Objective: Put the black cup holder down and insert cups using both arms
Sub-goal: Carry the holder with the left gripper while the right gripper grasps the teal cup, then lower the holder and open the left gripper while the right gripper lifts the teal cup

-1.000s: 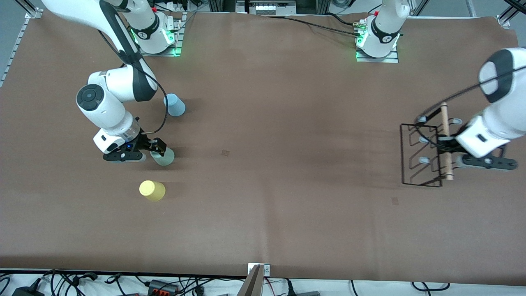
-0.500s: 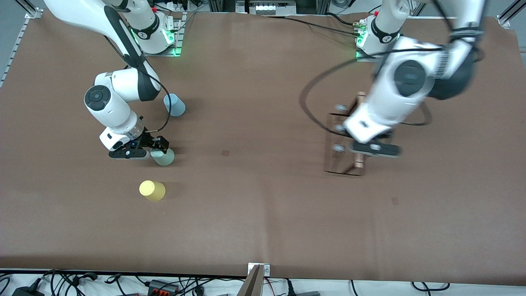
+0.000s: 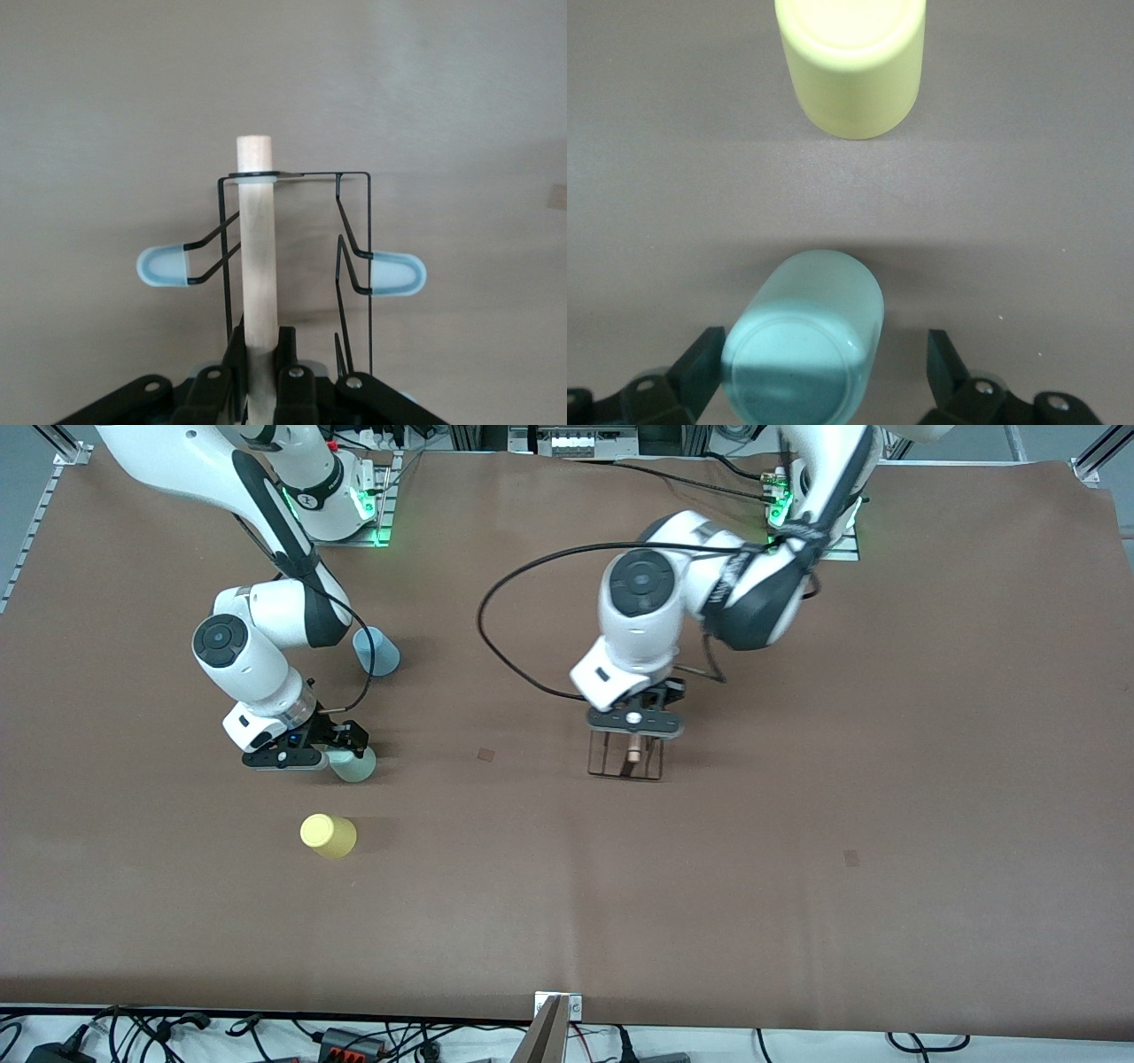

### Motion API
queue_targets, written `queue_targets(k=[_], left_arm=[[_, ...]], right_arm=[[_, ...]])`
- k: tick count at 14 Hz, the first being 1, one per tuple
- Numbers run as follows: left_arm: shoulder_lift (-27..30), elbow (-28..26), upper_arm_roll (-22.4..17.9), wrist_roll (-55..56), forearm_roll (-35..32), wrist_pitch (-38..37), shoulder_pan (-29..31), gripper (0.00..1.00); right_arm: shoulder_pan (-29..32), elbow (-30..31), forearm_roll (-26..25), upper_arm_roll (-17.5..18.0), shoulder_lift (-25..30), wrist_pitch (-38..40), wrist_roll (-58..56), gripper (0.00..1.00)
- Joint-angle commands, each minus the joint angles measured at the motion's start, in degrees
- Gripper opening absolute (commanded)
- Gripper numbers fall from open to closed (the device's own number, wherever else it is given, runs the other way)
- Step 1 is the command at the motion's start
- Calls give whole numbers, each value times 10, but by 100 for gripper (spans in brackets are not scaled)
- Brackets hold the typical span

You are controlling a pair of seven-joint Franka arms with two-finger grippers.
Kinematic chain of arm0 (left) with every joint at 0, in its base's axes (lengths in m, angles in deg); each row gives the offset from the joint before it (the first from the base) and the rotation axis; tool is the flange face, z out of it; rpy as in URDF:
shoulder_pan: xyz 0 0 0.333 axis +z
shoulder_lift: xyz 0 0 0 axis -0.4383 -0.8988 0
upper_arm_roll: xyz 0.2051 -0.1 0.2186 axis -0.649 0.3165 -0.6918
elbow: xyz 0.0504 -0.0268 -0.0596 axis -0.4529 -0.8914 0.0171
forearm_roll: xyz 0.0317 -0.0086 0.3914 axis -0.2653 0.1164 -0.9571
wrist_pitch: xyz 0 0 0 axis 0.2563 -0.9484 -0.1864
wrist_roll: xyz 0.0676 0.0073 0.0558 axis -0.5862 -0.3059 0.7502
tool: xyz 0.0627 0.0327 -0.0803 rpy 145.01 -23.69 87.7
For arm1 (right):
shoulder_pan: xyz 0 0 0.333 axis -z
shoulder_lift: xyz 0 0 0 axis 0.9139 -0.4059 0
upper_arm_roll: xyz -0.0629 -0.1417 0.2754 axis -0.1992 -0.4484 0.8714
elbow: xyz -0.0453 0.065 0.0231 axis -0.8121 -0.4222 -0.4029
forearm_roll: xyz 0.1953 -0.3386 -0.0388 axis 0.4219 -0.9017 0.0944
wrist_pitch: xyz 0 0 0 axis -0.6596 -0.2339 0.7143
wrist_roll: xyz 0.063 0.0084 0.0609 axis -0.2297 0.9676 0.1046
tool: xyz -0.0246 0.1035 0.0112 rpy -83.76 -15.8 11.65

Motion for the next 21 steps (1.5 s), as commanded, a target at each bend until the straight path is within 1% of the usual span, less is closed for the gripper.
queue_targets(k=[1,5,6,7,8,10,11,13,15,18,19,20,21], left_arm=[[-31,40,-8,32,8,23,-20,1],[-45,40,-8,60,8,40,-33,1],[-46,40,-8,61,8,41,-33,1],[-47,40,-8,61,8,41,-34,1],[-47,40,-8,61,8,41,-37,1],[-50,40,-8,65,8,41,-38,1],[-51,40,-8,77,8,41,-38,1],[-52,40,-8,87,8,42,-38,1],[-53,40,-8,94,14,42,-38,1],[-53,40,-8,96,20,49,-38,1],[-53,40,-8,97,21,52,-38,4],[-53,40,-8,88,16,52,-38,21],[-53,40,-9,83,8,52,-38,49]], right_arm=[[-4,10,3,2,4,-13,6,100],[-4,10,3,6,4,-11,6,100],[-4,10,3,6,4,-10,6,98],[-4,10,3,6,4,-9,6,92],[-4,10,3,6,4,-8,6,81],[-4,10,3,6,4,-2,3,51],[-4,9,3,6,5,-2,0,39],[-4,8,3,6,7,-2,-5,19],[-3,-2,2,6,13,22,-11,14],[-3,-41,1,6,42,121,-12,14],[-3,-53,1,6,50,148,-12,14],[-3,-65,1,6,61,177,-12,14],[-3,-78,1,6,70,210,-12,14]])
